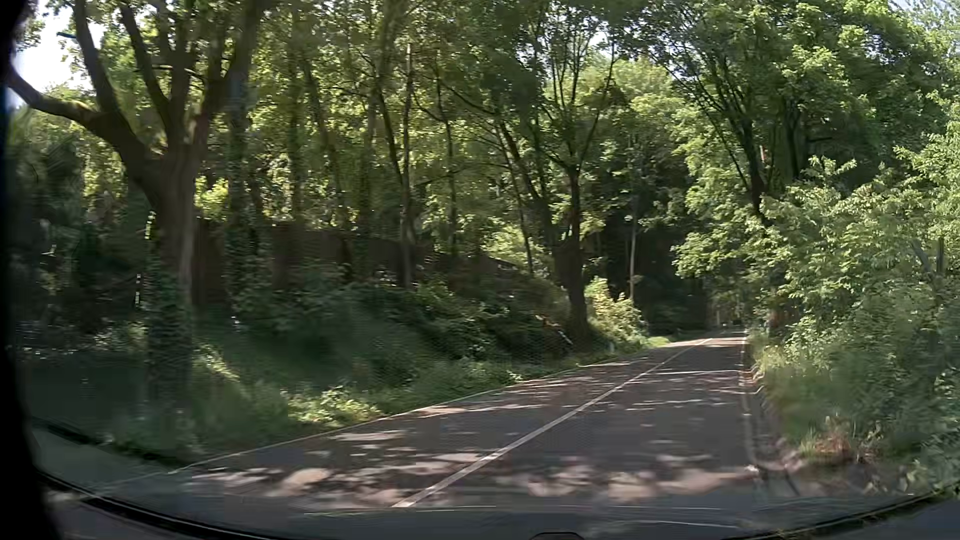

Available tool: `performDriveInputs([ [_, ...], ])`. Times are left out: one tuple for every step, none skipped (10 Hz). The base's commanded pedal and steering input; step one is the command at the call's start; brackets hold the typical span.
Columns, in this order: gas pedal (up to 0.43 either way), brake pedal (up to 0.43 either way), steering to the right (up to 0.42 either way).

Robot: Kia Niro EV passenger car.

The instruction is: Follow the waypoints while adhering to traffic rules and regulations

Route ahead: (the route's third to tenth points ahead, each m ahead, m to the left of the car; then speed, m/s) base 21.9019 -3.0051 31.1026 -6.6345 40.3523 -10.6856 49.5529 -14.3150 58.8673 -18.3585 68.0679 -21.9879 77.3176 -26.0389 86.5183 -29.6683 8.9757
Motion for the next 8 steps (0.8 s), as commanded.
performDriveInputs([
  [0.350,0.000,0.219],
  [0.350,0.000,0.202],
  [0.350,0.000,0.186],
  [0.358,0.000,0.165],
  [0.358,0.000,0.145],
  [0.358,0.000,0.119],
  [0.358,0.000,0.092],
  [0.358,0.000,0.072],
])
